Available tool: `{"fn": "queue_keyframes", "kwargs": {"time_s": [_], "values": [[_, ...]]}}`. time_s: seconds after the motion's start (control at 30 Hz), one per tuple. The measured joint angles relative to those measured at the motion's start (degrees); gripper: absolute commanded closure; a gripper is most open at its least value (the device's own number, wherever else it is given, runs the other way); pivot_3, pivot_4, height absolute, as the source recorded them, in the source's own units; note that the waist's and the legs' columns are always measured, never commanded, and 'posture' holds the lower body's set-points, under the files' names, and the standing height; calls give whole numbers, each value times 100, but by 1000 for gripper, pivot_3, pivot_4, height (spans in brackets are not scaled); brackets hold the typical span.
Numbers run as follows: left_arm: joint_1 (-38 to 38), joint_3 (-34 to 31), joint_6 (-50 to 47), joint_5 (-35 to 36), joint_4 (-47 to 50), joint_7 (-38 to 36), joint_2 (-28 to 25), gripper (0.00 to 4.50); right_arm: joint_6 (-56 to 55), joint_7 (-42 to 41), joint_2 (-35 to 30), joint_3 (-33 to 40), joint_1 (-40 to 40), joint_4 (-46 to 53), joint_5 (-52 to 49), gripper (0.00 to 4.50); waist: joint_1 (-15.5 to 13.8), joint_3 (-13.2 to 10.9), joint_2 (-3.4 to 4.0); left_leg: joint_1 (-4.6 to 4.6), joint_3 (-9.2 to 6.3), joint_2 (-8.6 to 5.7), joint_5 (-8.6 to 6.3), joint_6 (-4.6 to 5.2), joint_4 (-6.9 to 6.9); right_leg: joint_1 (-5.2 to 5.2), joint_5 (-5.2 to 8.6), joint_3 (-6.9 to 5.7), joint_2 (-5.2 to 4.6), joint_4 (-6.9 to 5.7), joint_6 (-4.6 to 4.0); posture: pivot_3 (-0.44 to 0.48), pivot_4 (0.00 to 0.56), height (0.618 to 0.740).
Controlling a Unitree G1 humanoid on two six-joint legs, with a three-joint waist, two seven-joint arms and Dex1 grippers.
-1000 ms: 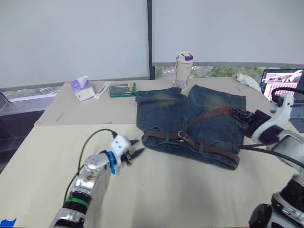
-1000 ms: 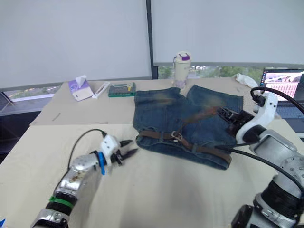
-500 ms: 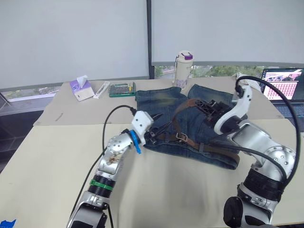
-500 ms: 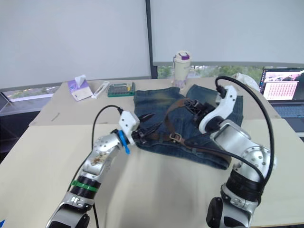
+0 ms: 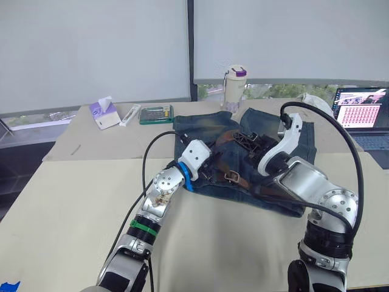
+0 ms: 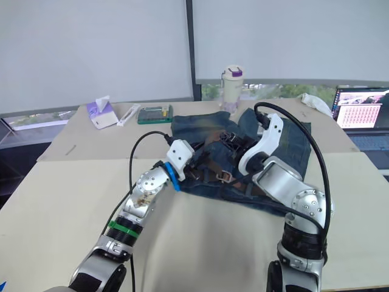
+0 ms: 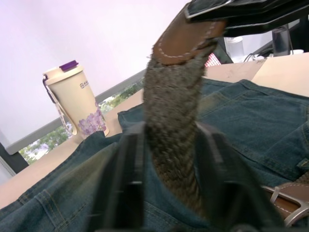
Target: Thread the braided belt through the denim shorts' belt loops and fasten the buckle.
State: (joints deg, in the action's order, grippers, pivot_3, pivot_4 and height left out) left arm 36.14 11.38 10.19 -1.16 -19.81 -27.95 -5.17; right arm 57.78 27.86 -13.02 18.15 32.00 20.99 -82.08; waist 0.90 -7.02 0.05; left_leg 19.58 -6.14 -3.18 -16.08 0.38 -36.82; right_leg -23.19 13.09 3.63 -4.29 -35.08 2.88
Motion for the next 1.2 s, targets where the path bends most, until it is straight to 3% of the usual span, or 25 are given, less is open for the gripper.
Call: {"fn": "queue_keyframes", "kwargs": {"time_s": [0.03, 0.3, 0.5, 0.63, 0.73, 0.87, 1.2], "values": [[0, -1, 0, -23, -14, 38, 11, 4444, -41, 11, -14, -27, -11, 0, -8, 4500, -1, 0, 0, 1, 0, 0, 0, 0, 0, 0, 0, 0, -1, 0, 0, 0, 150, 740], [-1, -7, 325, -146, -130, 330, 32, 4444, -359, 24, -141, -217, -128, 95, -32, 4500, -7, -1, -1, 1, 0, -1, 0, 0, 0, 0, 0, 0, -2, 2, 0, 0, 150, 740], [4, -30, 362, -338, -259, 625, -19, 4500, -476, -959, -976, -767, -499, 342, 903, 2357, -9, -1, -2, 1, 9, -7, 0, 0, 0, 3, 1, -1, -2, 6, 3, 0, 150, 740], [-21, -31, 377, -426, -404, 722, -133, 4500, -1140, -2321, -2203, -1872, -914, 685, 2970, 1064, -7, -4, -7, -3, 23, -20, 0, 0, -3, 6, 5, -12, 1, 11, 9, 0, 150, 740], [-68, -19, 400, -493, -499, 727, -177, 4500, -1887, -3164, -2842, -2848, -1205, 641, 4609, 1064, 12, -7, -12, -6, 25, -16, 4, -7, -3, 5, 7, -14, 2, 11, 11, 0, 150, 740], [-131, -22, 351, -528, -600, 759, -165, 4500, -2373, -3648, -2876, -3566, -1322, 381, 5799, 1064, 5, -12, -20, -9, 14, -5, 6, -11, -3, 5, 6, -13, 3, 9, 9, 0, 150, 740], [-149, -310, -219, -256, -715, 823, -66, 4500, -2525, -4030, -2426, -3718, -1515, -417, 7113, 1064, -35, -15, -27, -12, -3, -7, 6, -12, -4, 6, 4, -10, -3, 8, 6, 0, 150, 740]]}}
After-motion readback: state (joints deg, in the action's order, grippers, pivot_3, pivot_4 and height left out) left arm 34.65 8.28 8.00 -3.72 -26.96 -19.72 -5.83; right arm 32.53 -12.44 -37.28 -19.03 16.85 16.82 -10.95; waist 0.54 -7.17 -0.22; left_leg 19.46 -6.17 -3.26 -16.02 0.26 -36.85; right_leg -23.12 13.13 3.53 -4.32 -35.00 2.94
